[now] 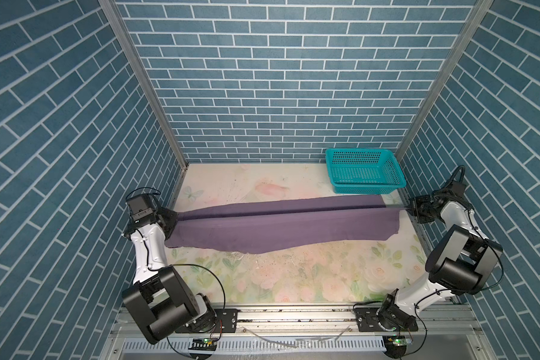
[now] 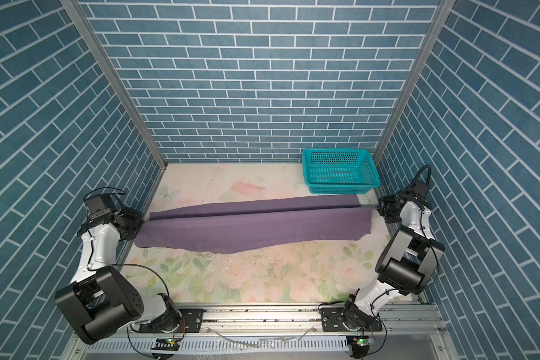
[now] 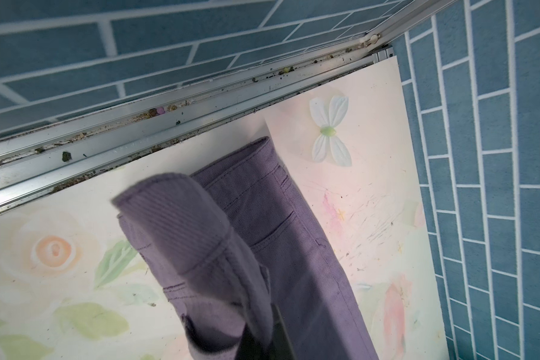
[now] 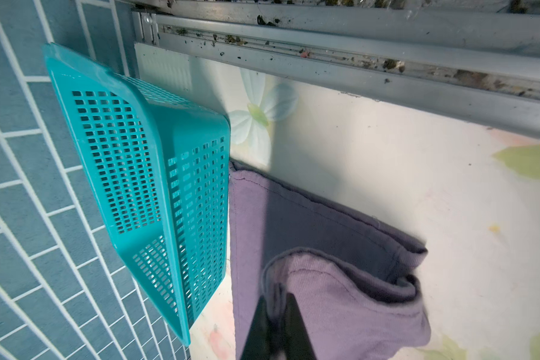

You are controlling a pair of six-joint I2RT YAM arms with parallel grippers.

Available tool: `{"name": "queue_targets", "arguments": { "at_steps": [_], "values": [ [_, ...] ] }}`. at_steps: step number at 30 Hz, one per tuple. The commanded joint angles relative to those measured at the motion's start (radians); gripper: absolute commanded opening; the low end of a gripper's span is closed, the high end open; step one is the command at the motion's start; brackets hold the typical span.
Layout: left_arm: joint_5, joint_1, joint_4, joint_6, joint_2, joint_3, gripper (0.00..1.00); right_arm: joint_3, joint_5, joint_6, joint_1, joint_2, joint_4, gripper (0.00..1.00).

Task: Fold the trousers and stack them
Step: 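Lay the folded edge down at the far side and open both grippers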

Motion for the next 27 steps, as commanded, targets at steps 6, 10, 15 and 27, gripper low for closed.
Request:
{"name": "queue_targets", "arguments": {
  "at_steps": [6,10,15,27],
  "values": [
    [-0.241,-0.057,0.131,0.026,0.101,0.041,0.0,0.083,0.189,0.0,0.063,0.123,0.163,0.0],
    [-0.245,-0.062,0.136,0.008,0.182,0.06,0.0,0.102,0.204,0.047,0.085,0.181,0.2,0.0],
    [-0.237,-0.07,0.131,0.009,0.274,0.107,0.0,0.148,0.226,0.072,0.115,0.233,0.208,0.0],
    [-0.242,-0.167,-0.016,0.013,0.558,0.456,0.39,0.134,0.191,0.255,0.155,0.328,0.332,0.23]
  ]
}}
